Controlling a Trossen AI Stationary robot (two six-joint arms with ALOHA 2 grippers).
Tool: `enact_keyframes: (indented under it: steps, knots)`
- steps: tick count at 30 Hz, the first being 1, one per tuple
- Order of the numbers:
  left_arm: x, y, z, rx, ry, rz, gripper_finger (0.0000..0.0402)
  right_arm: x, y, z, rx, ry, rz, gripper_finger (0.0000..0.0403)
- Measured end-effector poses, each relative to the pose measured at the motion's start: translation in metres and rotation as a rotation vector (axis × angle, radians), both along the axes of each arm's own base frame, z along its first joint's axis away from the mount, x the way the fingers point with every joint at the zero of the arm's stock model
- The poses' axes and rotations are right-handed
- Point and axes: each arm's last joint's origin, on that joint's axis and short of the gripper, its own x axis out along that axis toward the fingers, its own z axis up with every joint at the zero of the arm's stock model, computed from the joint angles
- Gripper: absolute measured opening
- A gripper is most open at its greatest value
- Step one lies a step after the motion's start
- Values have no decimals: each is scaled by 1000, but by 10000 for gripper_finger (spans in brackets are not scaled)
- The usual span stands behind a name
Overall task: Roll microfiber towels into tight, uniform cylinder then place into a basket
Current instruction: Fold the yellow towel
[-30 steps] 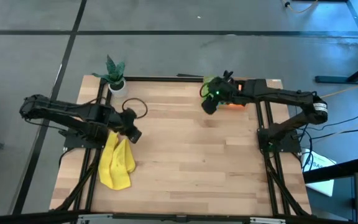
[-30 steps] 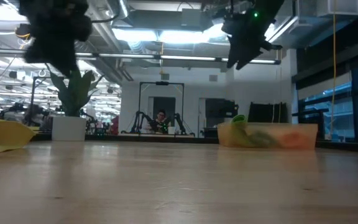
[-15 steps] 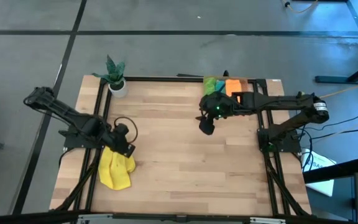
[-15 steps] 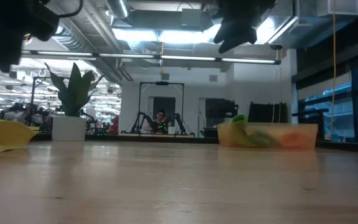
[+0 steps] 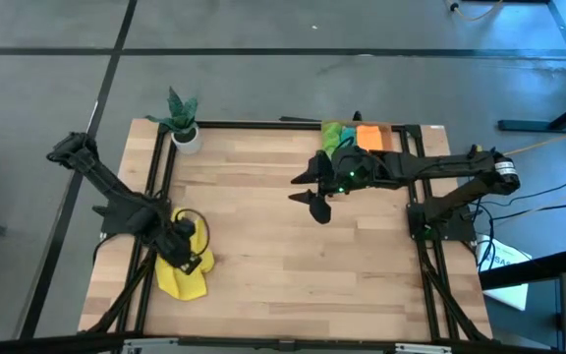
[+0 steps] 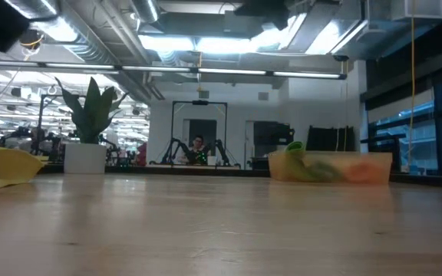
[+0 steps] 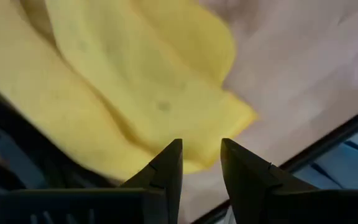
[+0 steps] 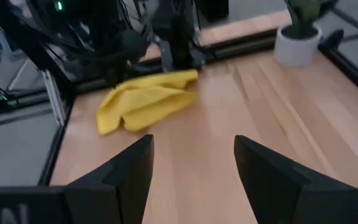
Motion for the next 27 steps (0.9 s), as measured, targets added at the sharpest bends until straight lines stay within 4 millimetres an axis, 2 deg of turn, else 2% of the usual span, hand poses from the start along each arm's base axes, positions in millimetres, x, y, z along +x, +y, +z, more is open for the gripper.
enact_keyframes:
  steps: [5,9,14,20,27]
  knots:
    - [-12,-17,-6,26,50,0,98,2,1,5,18,-53,-8,224]
    - [-15,-21,-16,150,86,23,98,3,1,3,34,-44,-16,224]
    - [-14,-23,-29,251,173,28,98,5,1,0,44,-37,-21,224]
    - [-8,-29,-39,270,195,28,98,8,1,-3,43,-26,-22,224]
    - [-6,-35,-52,277,299,20,98,10,1,-5,43,-22,-22,224]
